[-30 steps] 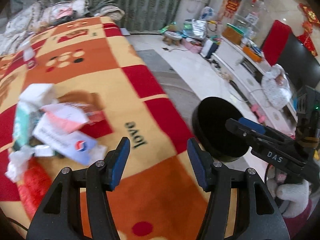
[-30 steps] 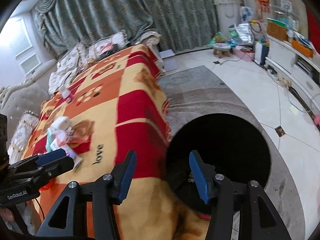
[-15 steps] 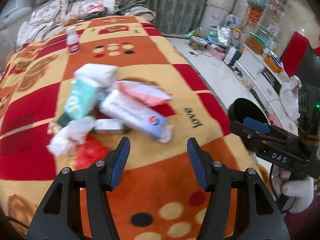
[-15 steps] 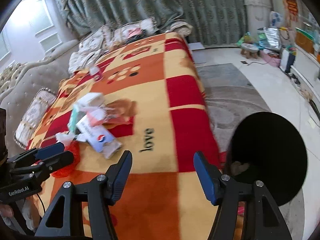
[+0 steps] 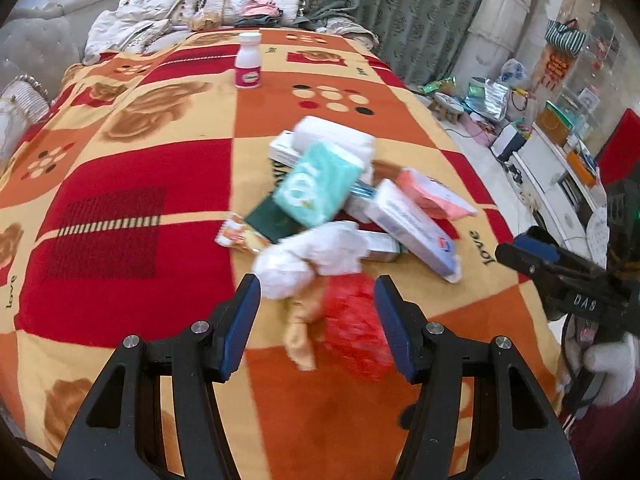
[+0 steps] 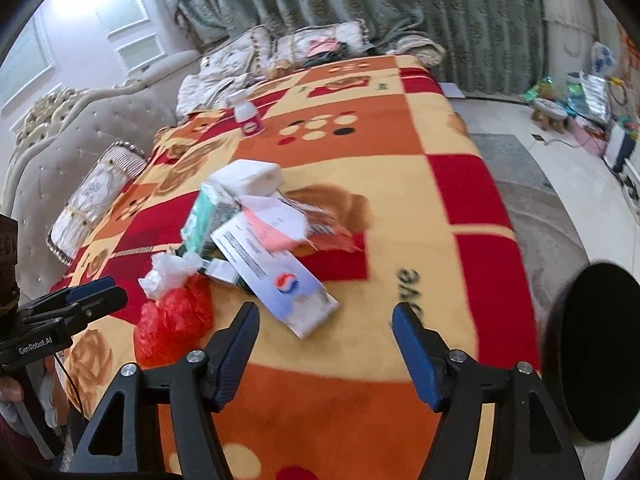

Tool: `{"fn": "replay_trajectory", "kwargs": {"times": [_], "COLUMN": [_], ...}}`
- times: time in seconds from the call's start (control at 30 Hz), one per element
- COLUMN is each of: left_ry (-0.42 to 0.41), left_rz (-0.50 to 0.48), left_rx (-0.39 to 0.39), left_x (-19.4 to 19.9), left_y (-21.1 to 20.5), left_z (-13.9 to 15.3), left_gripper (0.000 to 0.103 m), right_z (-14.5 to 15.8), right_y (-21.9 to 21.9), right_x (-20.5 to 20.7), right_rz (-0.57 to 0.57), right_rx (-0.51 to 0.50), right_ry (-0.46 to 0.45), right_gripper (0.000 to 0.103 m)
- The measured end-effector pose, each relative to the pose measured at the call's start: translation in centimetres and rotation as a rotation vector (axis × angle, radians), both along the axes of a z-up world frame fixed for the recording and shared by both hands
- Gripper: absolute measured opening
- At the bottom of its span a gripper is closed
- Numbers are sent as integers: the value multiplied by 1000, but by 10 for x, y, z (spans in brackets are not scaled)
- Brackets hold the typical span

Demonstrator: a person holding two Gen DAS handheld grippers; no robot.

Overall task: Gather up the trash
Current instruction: 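Grasp the white tissue with the left tool while the right tool grasps the paper envelope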

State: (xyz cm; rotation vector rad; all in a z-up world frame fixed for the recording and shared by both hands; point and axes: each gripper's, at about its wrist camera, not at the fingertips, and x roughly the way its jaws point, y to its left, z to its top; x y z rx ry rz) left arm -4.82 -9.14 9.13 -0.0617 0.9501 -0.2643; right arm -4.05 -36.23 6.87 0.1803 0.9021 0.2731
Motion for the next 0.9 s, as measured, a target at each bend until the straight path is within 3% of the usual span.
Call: {"fn": "replay_trajectory", "kwargs": {"times": [0.23,0.47,0.77,0.8,0.83,0.87,0.9], "left_ry": [7,22,94,100,102,107,112], "left_rz": [-36,-141,-188,-189,-193,-196,-192], "left_rx": [-4,49,-1,-6,-17,-25,-34], "left_x": [18,43,75,76,77,78,79], "left_y": [15,2,-6,-7,-8,-8,-8], "left_z": [-12,-32,-49,-49,-49,-48,-46], "left_gripper": [58,58,57,54,40,33,32], "right_z": [2,-2,-27,-30,-33,-35,-35], "right_y": [22,35,38,38,38,37,36], "right_x": [38,66,104,106,109,109,110], "right_rz": [56,135,202,204,205,207,207], "right_rx": [-18,-89,-120,-115,-98,-79,-59], "right_ry": [-2,-25,19,27,38,41,41], "right_gripper": [74,78,78,77,67,57,46]}}
